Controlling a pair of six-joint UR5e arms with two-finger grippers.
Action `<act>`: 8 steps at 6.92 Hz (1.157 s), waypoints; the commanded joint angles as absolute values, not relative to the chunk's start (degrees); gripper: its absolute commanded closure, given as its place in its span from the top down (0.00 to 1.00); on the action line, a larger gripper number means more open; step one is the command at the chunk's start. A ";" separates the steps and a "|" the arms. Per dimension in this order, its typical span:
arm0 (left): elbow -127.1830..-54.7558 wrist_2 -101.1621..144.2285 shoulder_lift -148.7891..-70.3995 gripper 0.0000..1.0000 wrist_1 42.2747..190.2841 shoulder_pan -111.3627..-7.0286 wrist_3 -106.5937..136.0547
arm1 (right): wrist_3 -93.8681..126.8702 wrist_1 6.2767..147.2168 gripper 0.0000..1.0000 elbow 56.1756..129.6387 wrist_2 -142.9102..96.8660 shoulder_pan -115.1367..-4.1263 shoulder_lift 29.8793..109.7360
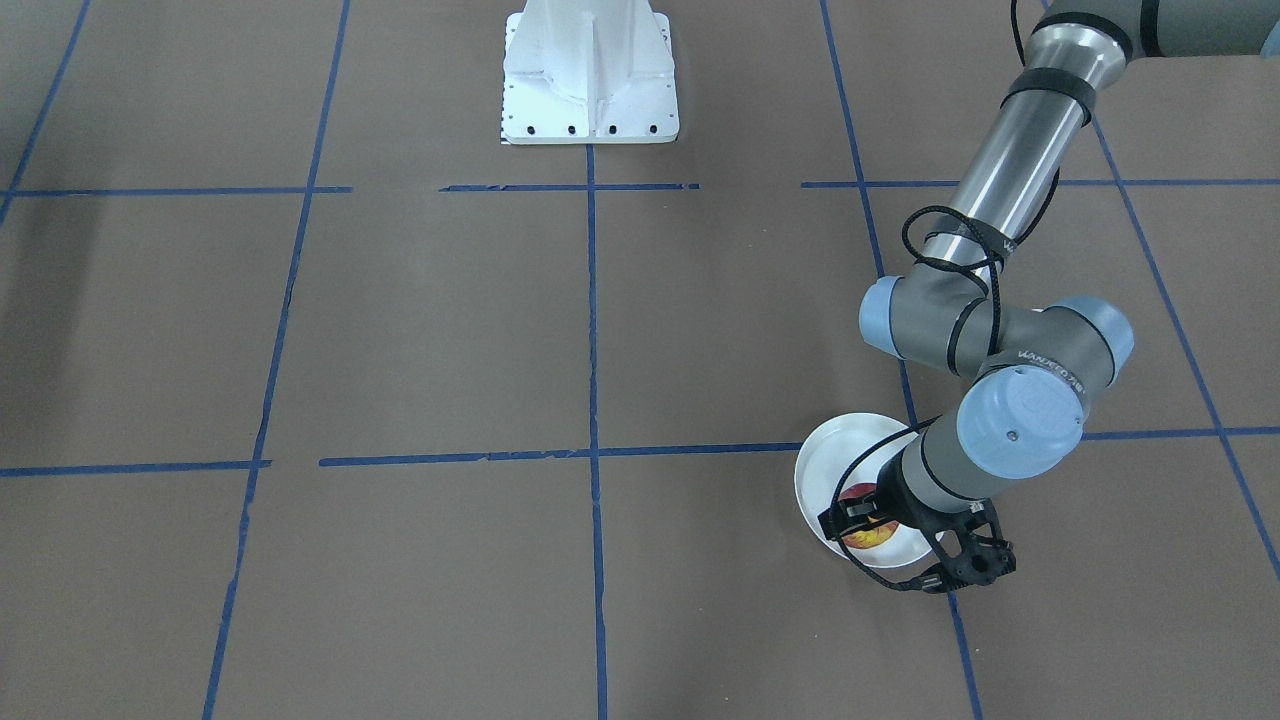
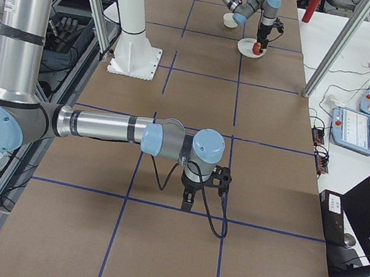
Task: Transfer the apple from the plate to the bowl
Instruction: 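Lower the left gripper around the apple and close its fingers, then lift the apple with the left gripper and carry it toward the white bowl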
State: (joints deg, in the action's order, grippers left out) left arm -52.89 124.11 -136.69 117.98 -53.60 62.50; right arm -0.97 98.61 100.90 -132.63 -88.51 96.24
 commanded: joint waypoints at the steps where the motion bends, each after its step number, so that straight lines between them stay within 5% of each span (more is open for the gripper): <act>1: -52.47 123.31 -136.93 0.61 118.65 -53.70 62.58 | -0.97 98.61 1.00 100.90 -132.63 -88.51 96.24; 4: -55.26 124.27 -136.32 0.00 116.38 -54.22 62.49 | -0.97 98.61 1.00 100.90 -132.63 -88.51 96.24; 6: -73.45 124.89 -131.09 0.00 97.66 -58.35 54.30 | -0.97 98.61 1.00 100.90 -132.63 -88.51 96.24; 8: -96.73 124.37 -116.20 0.00 89.58 -60.11 48.28 | -0.97 98.61 1.00 100.90 -132.63 -88.51 96.24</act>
